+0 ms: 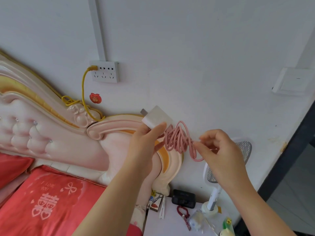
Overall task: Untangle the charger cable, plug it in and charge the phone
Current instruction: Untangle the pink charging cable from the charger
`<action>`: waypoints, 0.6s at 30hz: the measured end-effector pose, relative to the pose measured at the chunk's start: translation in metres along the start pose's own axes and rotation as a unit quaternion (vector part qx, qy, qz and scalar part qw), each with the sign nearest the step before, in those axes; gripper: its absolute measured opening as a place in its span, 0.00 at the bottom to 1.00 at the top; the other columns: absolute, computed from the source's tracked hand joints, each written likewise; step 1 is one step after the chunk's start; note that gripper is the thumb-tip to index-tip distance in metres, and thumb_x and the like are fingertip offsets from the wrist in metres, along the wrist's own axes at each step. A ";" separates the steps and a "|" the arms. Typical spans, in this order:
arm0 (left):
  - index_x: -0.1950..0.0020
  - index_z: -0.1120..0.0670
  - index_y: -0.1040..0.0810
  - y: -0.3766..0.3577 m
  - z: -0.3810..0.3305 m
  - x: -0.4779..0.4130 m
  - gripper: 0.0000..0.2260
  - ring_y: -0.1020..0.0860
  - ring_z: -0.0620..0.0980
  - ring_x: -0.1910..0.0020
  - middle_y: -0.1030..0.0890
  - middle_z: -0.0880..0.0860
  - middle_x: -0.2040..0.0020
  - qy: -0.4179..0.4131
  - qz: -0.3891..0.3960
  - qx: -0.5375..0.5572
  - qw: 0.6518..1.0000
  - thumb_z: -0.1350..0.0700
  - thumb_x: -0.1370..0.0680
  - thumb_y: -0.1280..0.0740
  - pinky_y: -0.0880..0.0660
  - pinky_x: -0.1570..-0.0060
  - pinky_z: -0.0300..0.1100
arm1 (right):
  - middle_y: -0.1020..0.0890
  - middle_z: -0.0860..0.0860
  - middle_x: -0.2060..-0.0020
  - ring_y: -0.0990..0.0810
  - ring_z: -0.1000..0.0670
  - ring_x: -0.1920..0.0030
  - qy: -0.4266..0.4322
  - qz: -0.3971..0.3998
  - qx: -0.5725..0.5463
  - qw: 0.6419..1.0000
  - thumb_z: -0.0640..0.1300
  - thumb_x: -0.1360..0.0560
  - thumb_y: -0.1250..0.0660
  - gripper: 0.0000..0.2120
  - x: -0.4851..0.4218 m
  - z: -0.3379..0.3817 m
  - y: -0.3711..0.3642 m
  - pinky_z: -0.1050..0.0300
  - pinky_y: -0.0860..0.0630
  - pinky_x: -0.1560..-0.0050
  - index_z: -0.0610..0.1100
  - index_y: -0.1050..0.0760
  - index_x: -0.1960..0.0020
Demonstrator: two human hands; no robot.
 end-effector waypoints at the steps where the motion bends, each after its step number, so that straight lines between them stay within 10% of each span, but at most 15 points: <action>1: 0.53 0.52 0.19 0.000 0.000 0.000 0.04 0.19 0.43 0.62 0.16 0.48 0.60 -0.007 0.002 -0.013 1.000 0.58 0.25 0.33 0.22 0.60 0.39 | 0.19 0.56 0.67 0.22 0.60 0.65 -0.002 0.004 -0.001 1.000 0.44 0.31 0.29 0.06 0.001 0.000 -0.001 0.68 0.28 0.63 0.51 0.26 0.61; 9: 0.35 0.57 0.32 0.012 -0.012 -0.004 0.23 0.17 0.50 0.59 0.15 0.50 0.60 -0.077 -0.101 -0.076 0.989 0.58 0.28 0.29 0.20 0.52 0.51 | 0.18 0.52 0.64 0.22 0.57 0.69 -0.025 -0.018 -0.087 0.996 0.38 0.27 0.34 0.09 -0.001 -0.003 0.004 0.65 0.24 0.64 0.52 0.25 0.60; 18: 0.40 0.58 0.29 0.017 -0.014 -0.002 0.15 0.19 0.46 0.62 0.18 0.57 0.53 -0.033 -0.108 -0.013 0.993 0.60 0.25 0.33 0.19 0.64 0.43 | 0.24 0.52 0.69 0.22 0.57 0.67 -0.059 -0.077 -0.240 0.966 0.34 0.23 0.43 0.14 -0.004 -0.007 0.026 0.64 0.22 0.65 0.51 0.25 0.55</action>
Point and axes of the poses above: each hand's wrist, its own x-axis away from the middle knuckle, its own y-axis out of the back of the hand, z = x × y, the point moved 7 cm from there along -x, towards the middle knuckle
